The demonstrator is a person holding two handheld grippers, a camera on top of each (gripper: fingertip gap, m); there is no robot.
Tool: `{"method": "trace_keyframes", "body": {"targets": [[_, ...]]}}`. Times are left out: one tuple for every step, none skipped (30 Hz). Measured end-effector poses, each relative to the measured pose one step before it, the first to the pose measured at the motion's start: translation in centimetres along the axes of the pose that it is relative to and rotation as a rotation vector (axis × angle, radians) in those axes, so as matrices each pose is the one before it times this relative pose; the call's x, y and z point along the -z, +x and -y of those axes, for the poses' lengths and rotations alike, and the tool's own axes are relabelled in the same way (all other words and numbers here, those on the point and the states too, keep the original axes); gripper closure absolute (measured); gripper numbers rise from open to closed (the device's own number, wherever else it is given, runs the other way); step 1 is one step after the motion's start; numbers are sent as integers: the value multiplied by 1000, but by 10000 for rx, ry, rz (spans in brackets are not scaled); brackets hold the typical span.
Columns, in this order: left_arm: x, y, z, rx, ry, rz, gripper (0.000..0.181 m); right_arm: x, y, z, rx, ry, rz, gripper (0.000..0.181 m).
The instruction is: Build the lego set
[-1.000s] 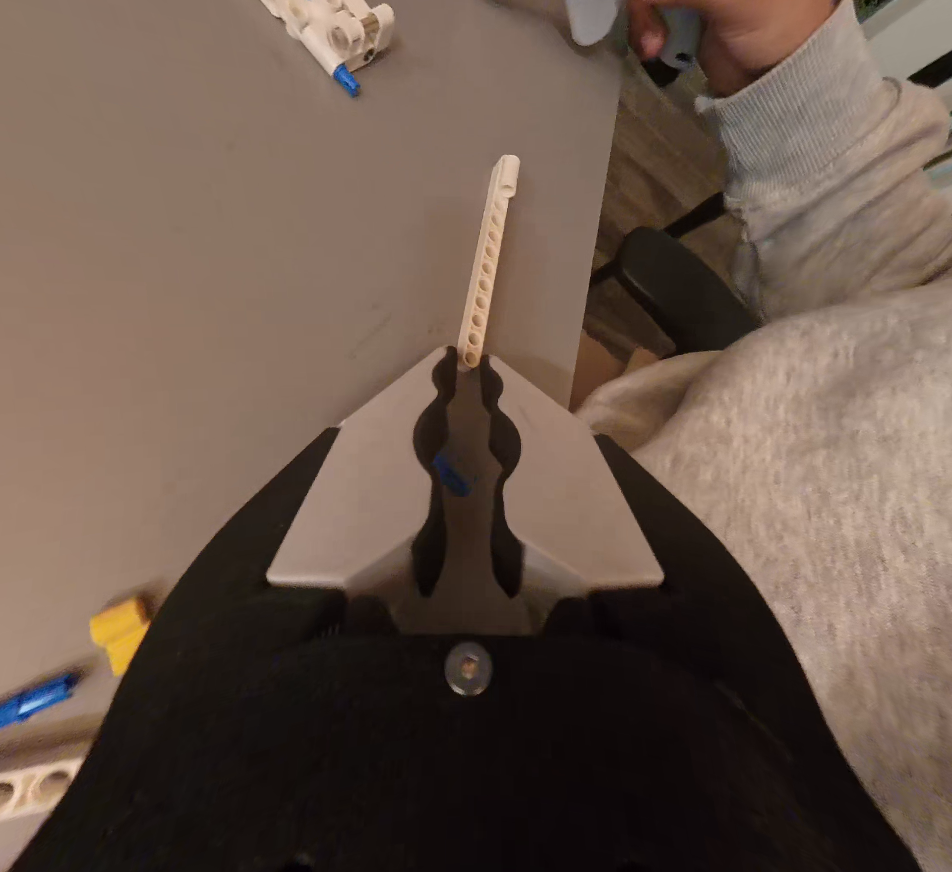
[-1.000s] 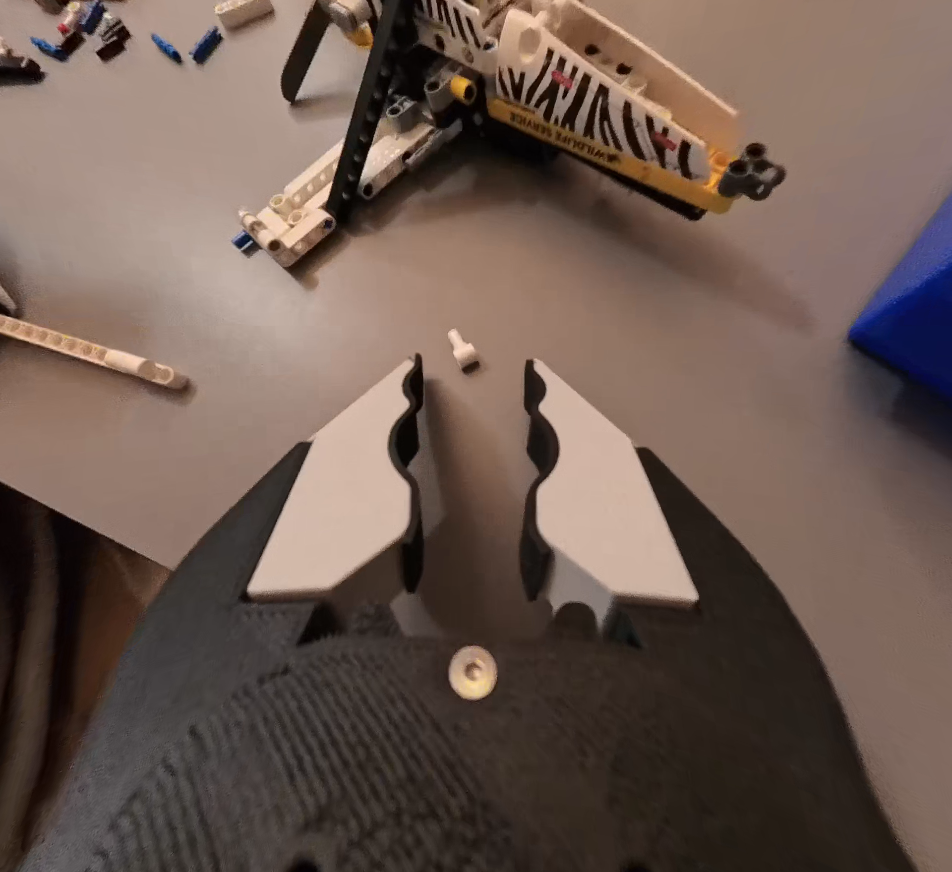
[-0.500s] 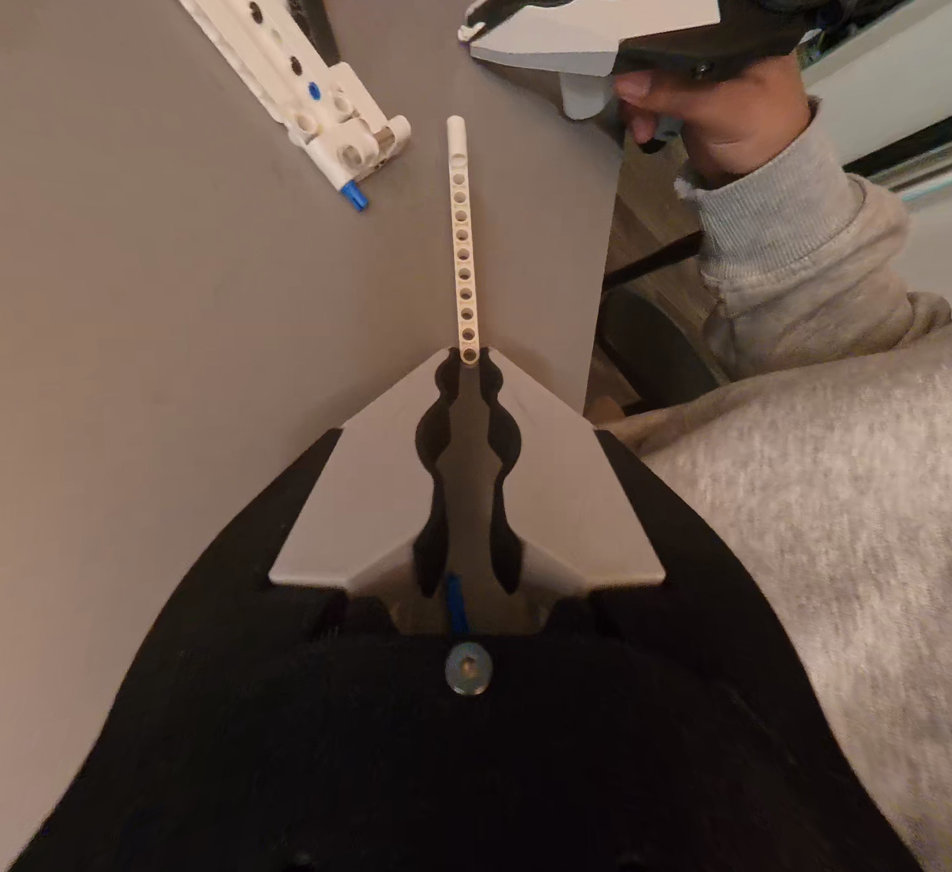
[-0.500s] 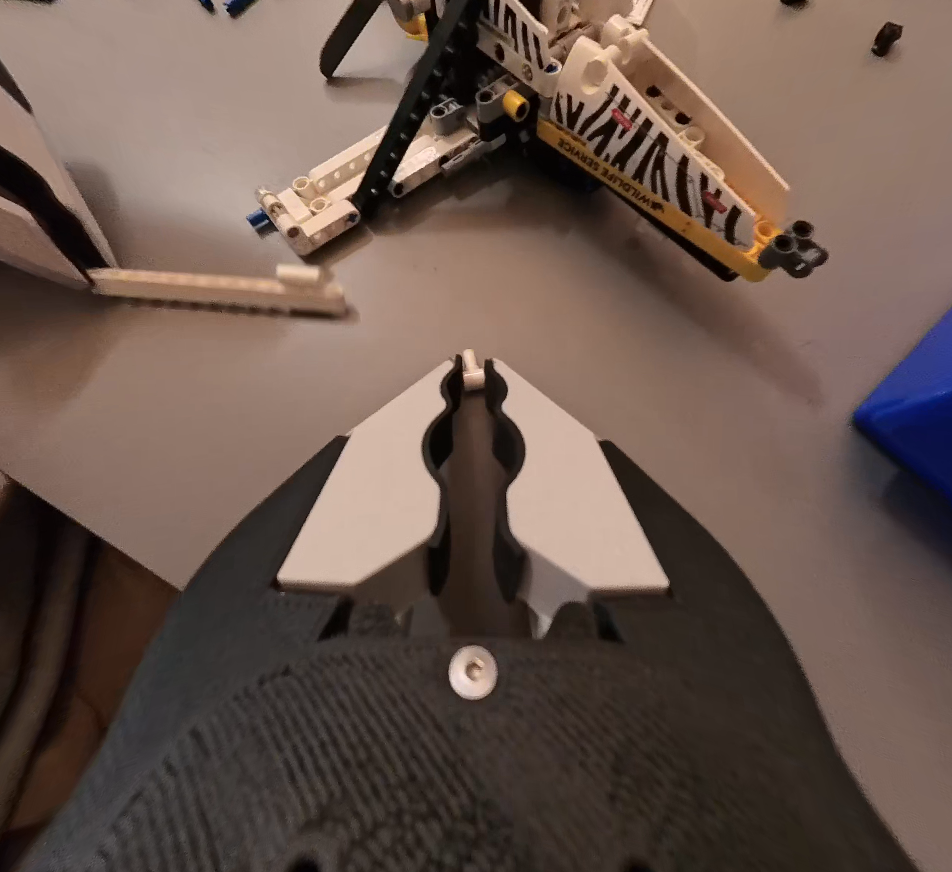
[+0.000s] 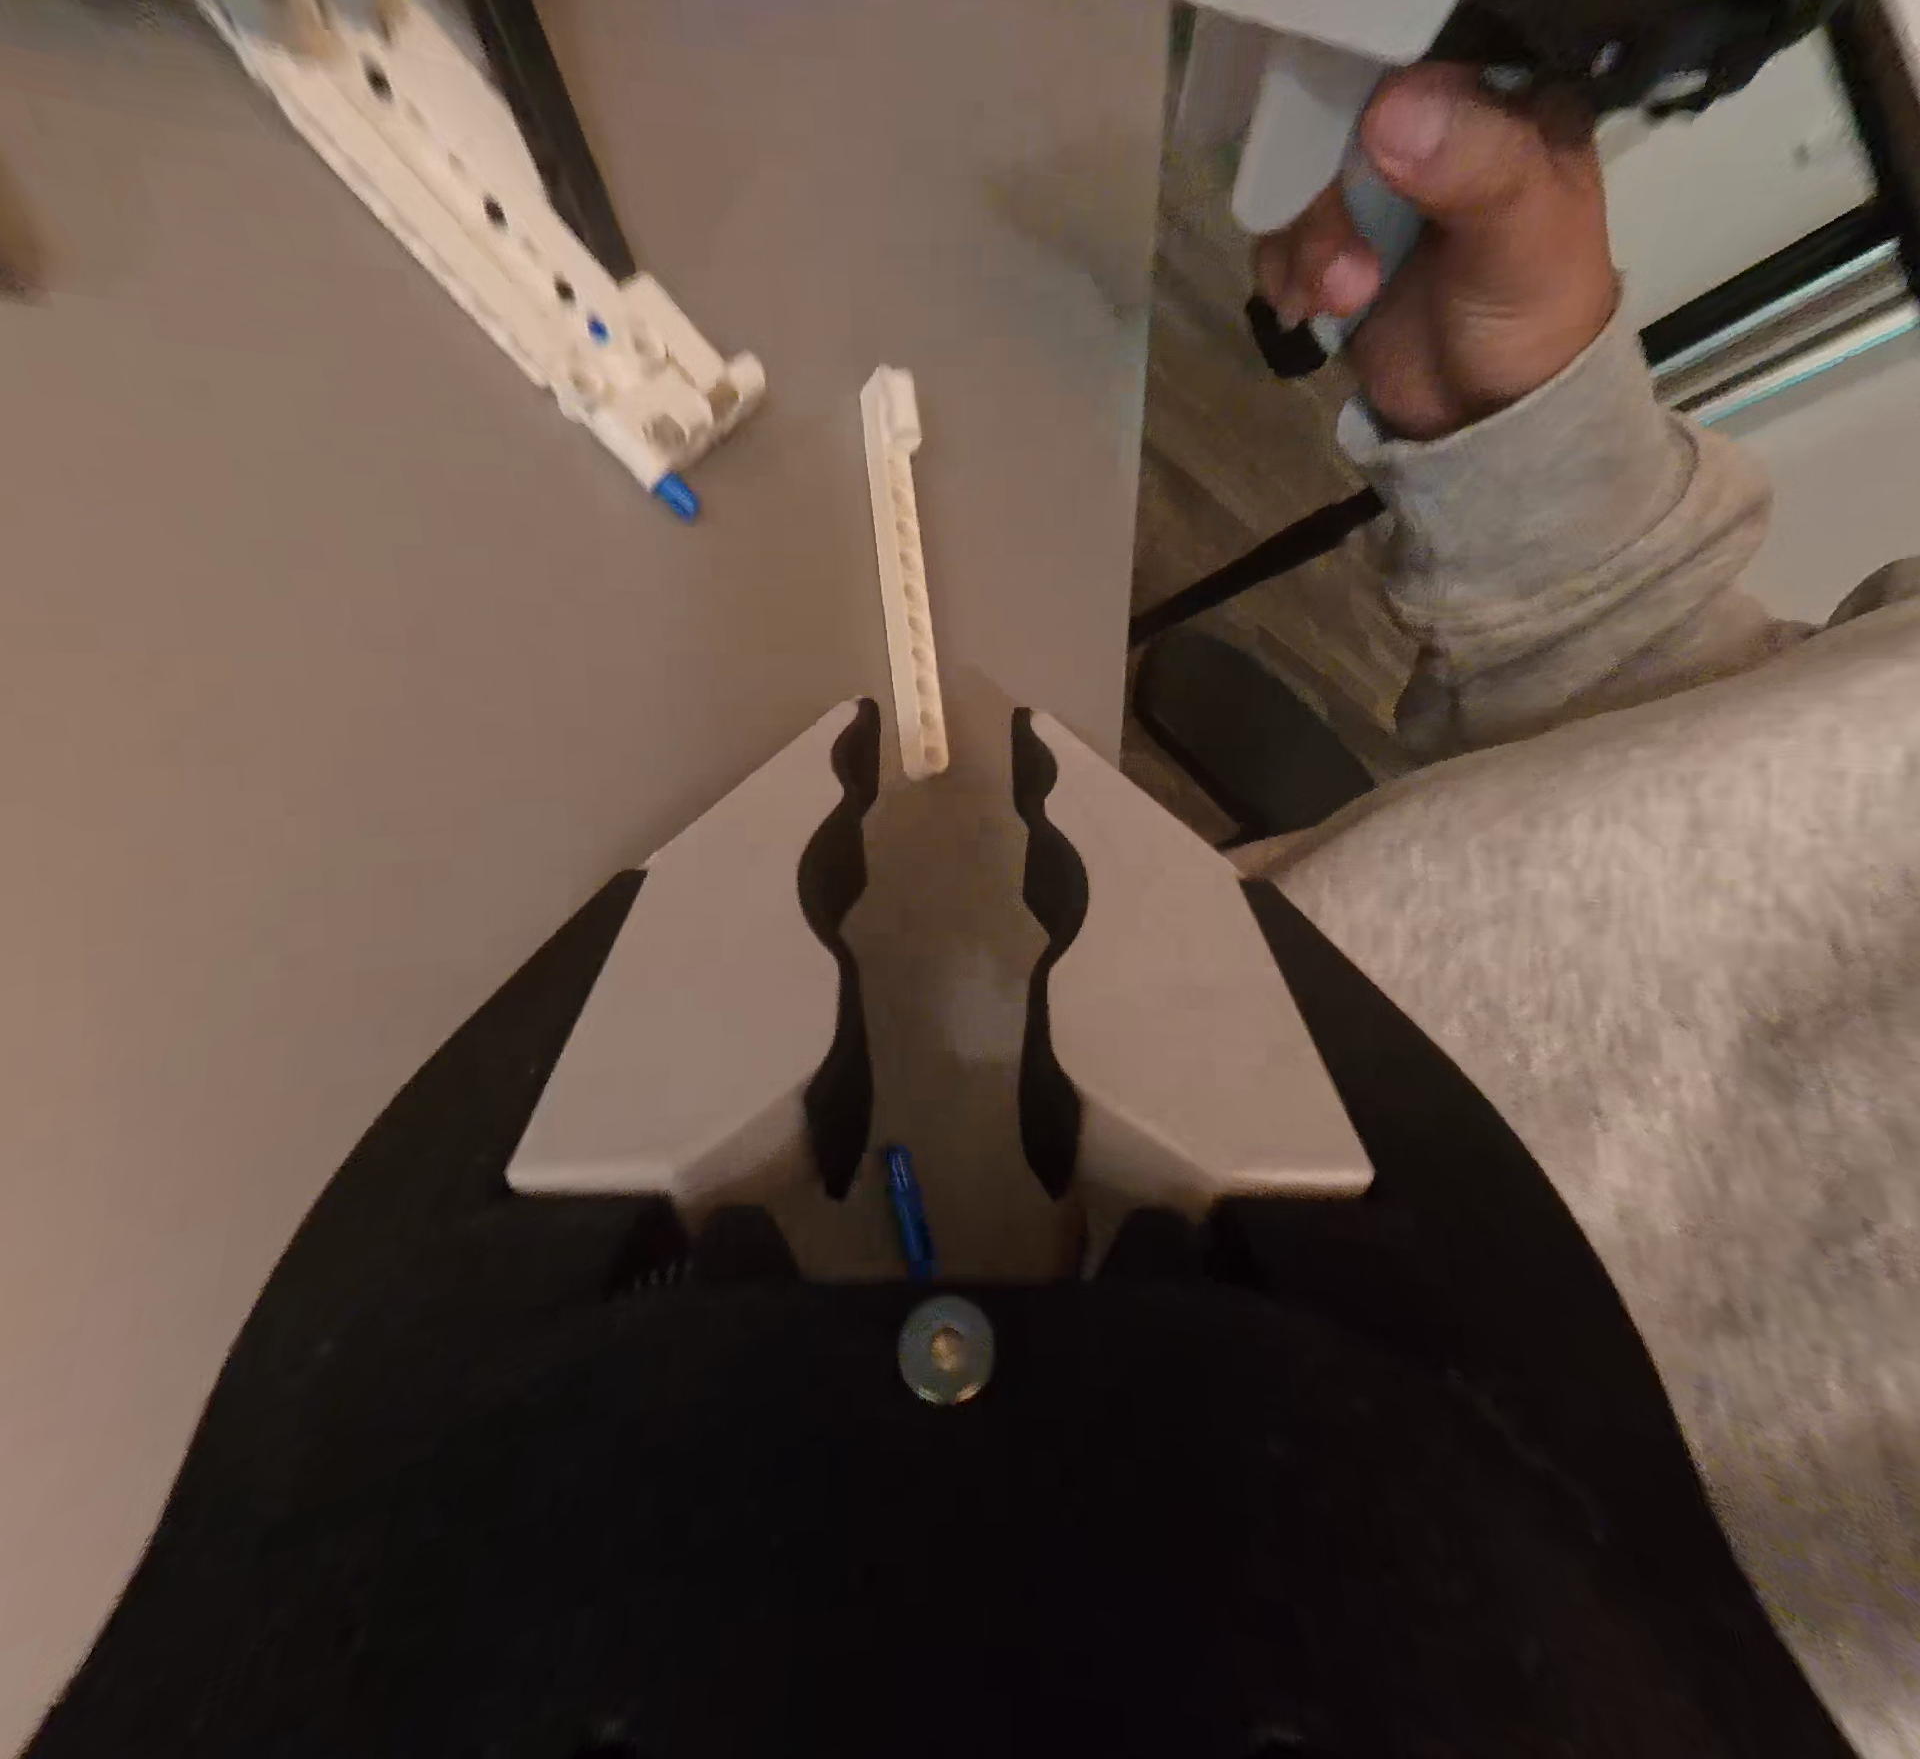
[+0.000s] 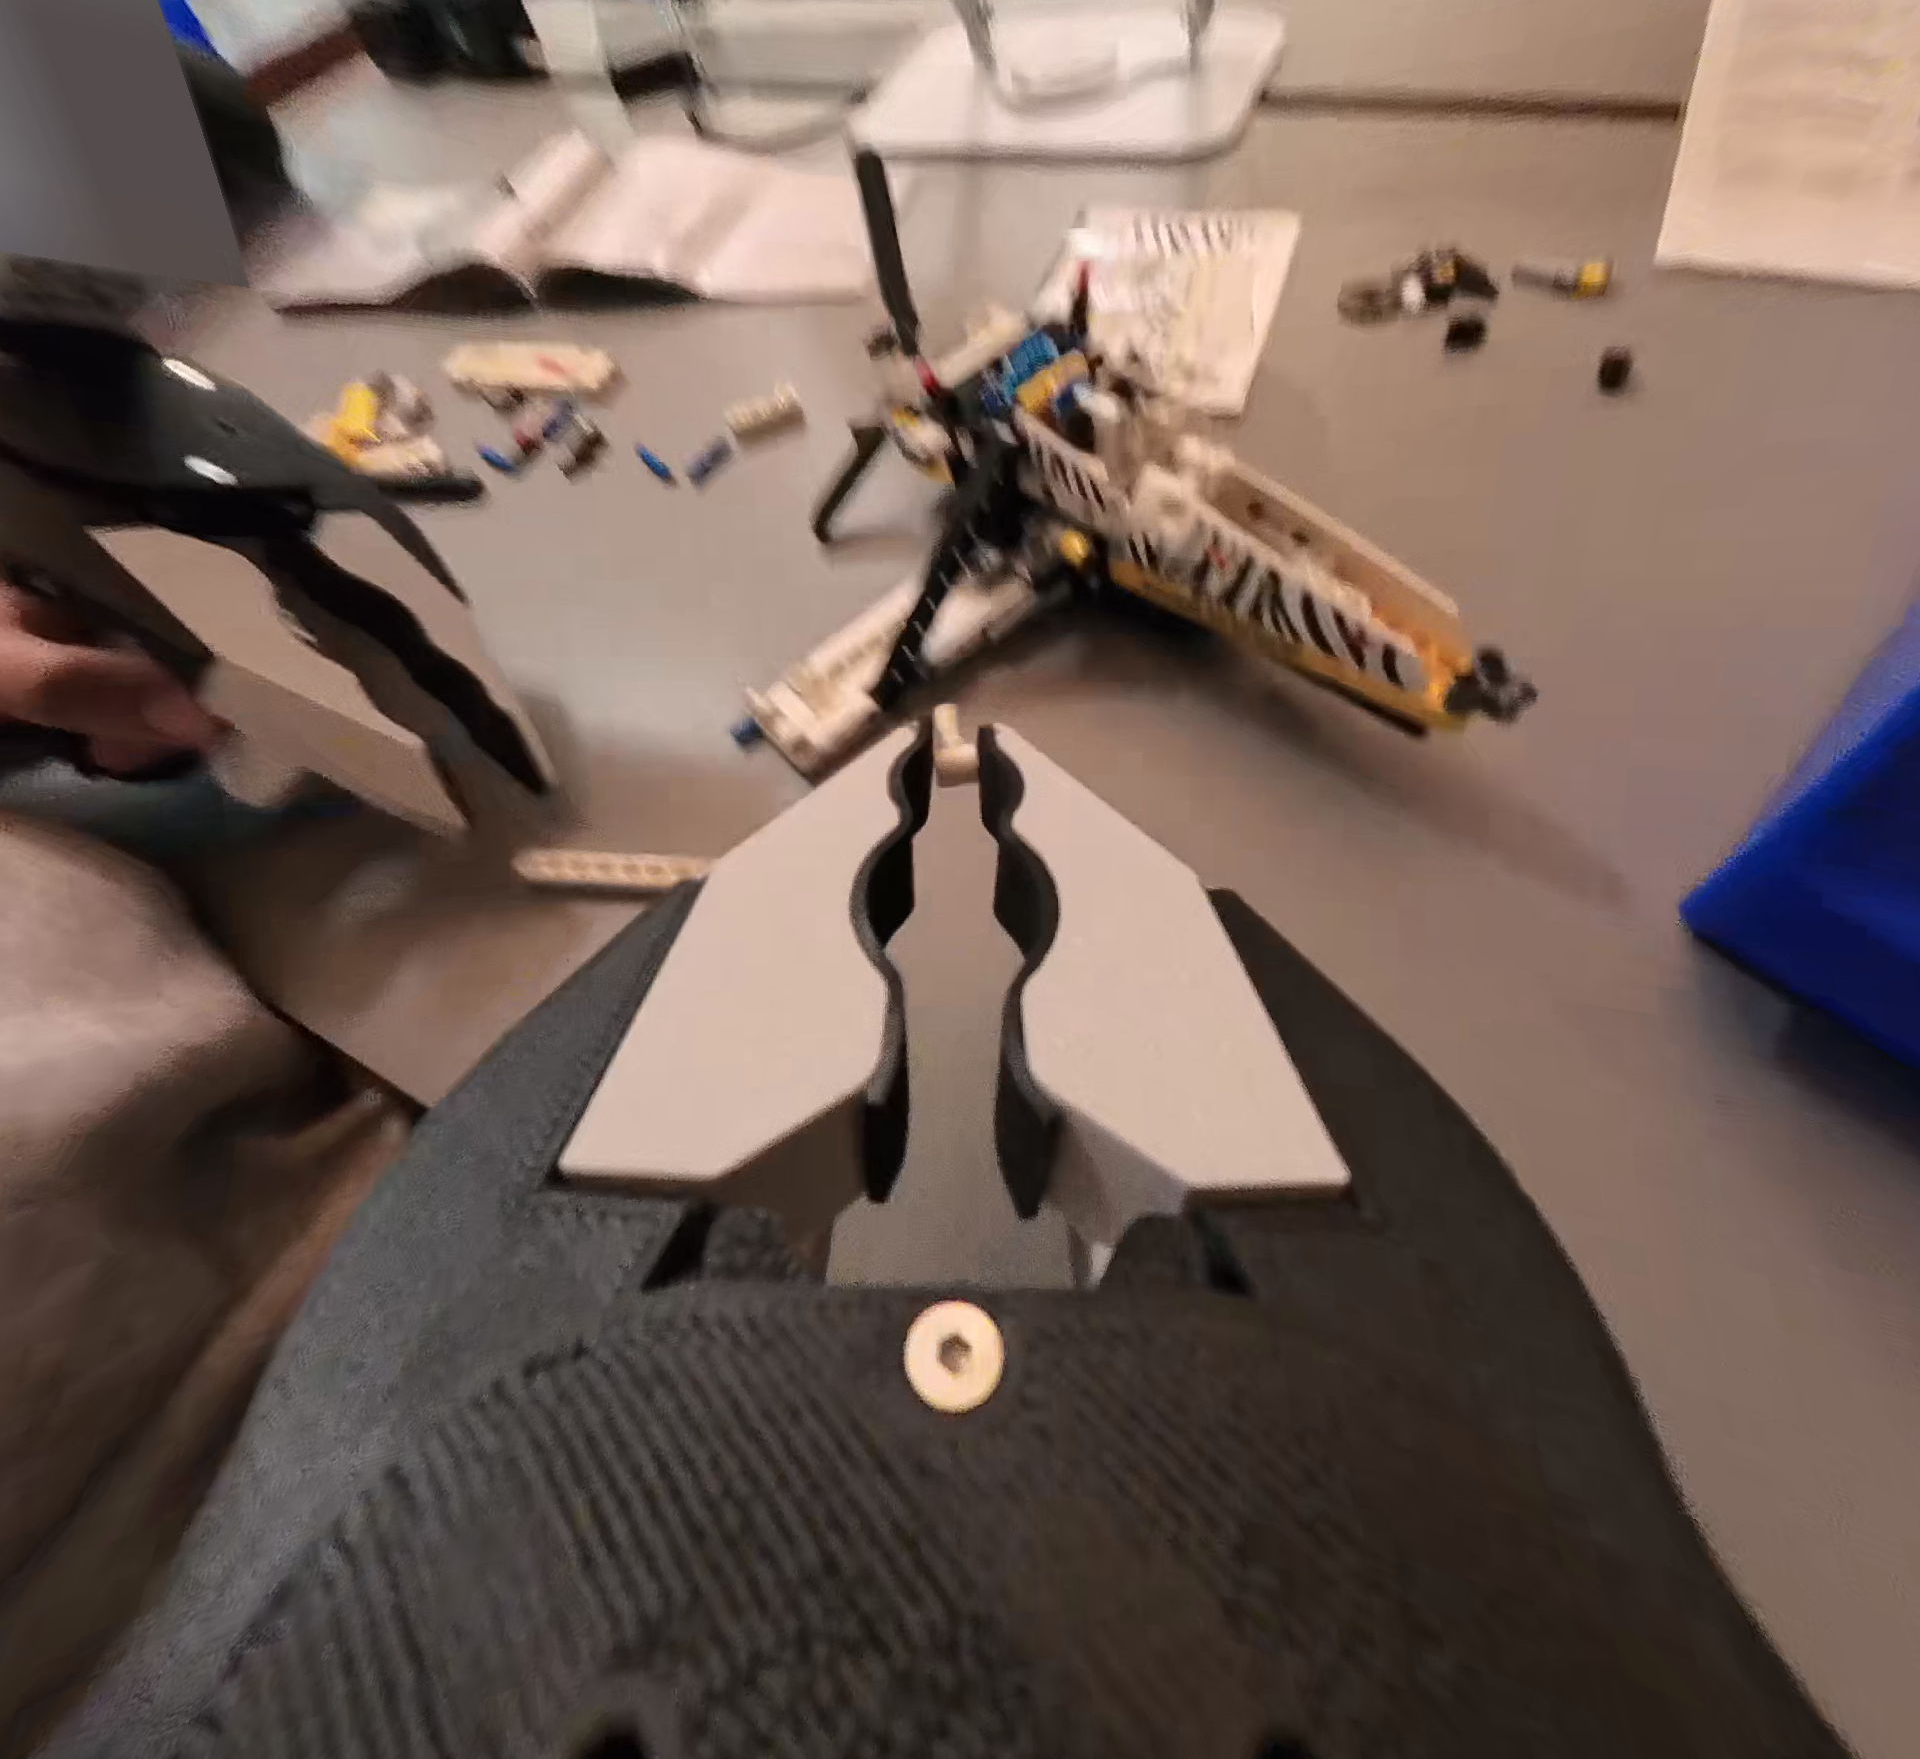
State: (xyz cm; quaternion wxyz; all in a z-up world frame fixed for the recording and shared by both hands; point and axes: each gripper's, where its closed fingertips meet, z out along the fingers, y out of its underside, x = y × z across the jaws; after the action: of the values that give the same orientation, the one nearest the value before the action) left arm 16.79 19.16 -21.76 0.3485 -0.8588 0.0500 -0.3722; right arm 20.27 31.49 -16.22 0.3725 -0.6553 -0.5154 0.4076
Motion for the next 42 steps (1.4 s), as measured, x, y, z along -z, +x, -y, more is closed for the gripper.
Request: {"method": "trace_keyframes", "body": {"targets": [[593, 75, 961, -86, 511, -163, 157, 150, -1069, 1371, 8, 557, 328, 175], [604, 139, 1120, 45, 581, -292, 159, -115, -1199, 1250, 68, 554, 334, 174], [582, 124, 1301, 231, 650, -369, 165, -387, -1267, 986, 170, 489, 304, 174], [578, 128, 1531, 361, 752, -408, 172, -653, -1230, 547, 320, 331, 226, 174], [562, 420, 1632, 357, 794, -599, 178, -785, -989, 91, 479, 104, 43, 175], [490, 611, 1518, 345, 714, -684, 180, -844, -700, -191, 564, -60, -172, 174], [388, 491, 1161, 341, 489, -586, 179, -824, -650, -204, 543, -104, -238, 174], [265, 366, 698, 333, 215, -473, 177, -786, -823, -60, 457, -71, -131, 174], [184, 145, 173, 274, -64, -294, 172, -706, -973, 71, 392, -41, -16, 174], [152, -110, -219, 156, -242, -82, 167, -631, -880, 112, 391, -65, -33, 174], [156, -53, -360, 37, -221, -58, 163, -559, -631, 88, 405, -106, -134, 174], [147, -10, -362, 38, -140, -44, 160, -452, -471, 144, 394, -112, -183, 174], [134, 109, -310, 92, -70, -120, 157, -343, -409, 234, 365, -98, -171, 174], [130, 234, -260, 138, -27, -205, 155, -267, -368, 247, 338, -113, -131, 174], [164, 232, -91, 161, 68, -208, 155, -246, -399, 241, 297, -132, -57, 174], [198, 185, 66, 171, 153, -175, 156, -226, -490, 275, 249, -94, 46, 174], [230, 202, 21, 193, 101, -192, 166, -236, -465, 343, 213, -35, 58, 174], [259, 297, 42, 178, 104, -249, 170, -220, -223, 302, 187, -27, -60, 174], [346, 126, 132, 168, 169, -103, 172, -206, -97, 237, 175, -29, -63, 174], [383, 148, 56, 97, 94, -104, 174, -194, -200, 212, 123, 8, 75, 174], [415, 183, 27, 53, 70, -146, 175, -171, -240, 268, -3, 87, 159, 174], [452, 205, 91, 81, 122, -174, 178, -160, -211, 404, -143, 201, 171, 174], [424, 246, 46, 144, 100, -243, 179, -122, -201, 551, -228, 314, 186, 173], [384, 333, 20, 249, 72, -337, 179, -113, -189, 600, -218, 347, 194, 172], [351, 407, 56, 284, 98, -393, 179, -103, -134, 507, -141, 261, 187, 169], [297, 381, 98, 275, 124, -364, 179, -106, -137, 332, -60, 118, 202, 165], [254, 297, 83, 242, 112, -314, 179, -119, -129, 208, 5, 10, 208, 165], [200, 172, 33, 148, 61, -210, 179, -111, -121, 178, 59, -20, 190, 165], [122, 119, -23, 44, 12, -139, 179, -130, -163, 136, 75, -43, 200, 165], [74, 101, -86, 32, -9, -88, 179, -149, -243, 33, 41, -113, 247, 166], [57, 138, -39, 31, 19, -98, 179, -160, -237, -51, 2, -174, 239, 168], [61, 156, -14, 34, 13, -118, 179, -157, -159, -52, -9, -169, 164, 169], [68, 152, 44, 54, 32, -131, 179, -143, -126, -71, 7, -147, 110, 170], [64, 43, 28, 79, 32, -63, 179, -111, -71, -56, 22, -124, 46, 171], [52, -12, 18, 15, 21, -13, 179, -70, -11, -22, 20, -84, 4, 171], [28, -27, 19, -33, 20, 32, 179, -40, -22, -19, -15, -73, 18, 171], [22, -62, 19, -60, 23, 69, 179, -32, 8, -43, -70, -86, 29, 172], [14, -39, 26, -51, 0, 55, 179, -15, 20, -45, -85, -75, 36, 172], [25, -26, 47, -31, 16, 38, 179, -9, 28, -19, -36, -41, 7, 172], [57, -27, 84, -6, 42, 29, 179, 21, 59, 27, 50, 6, -53, 171], [77, -21, 78, 15, 27, 1, 179, 49, 64, 47, 112, 32, -97, 171], [62, 6, 61, 30, 34, -25, 179, 57, -12, -27, 108, 1, -59, 169]]}}
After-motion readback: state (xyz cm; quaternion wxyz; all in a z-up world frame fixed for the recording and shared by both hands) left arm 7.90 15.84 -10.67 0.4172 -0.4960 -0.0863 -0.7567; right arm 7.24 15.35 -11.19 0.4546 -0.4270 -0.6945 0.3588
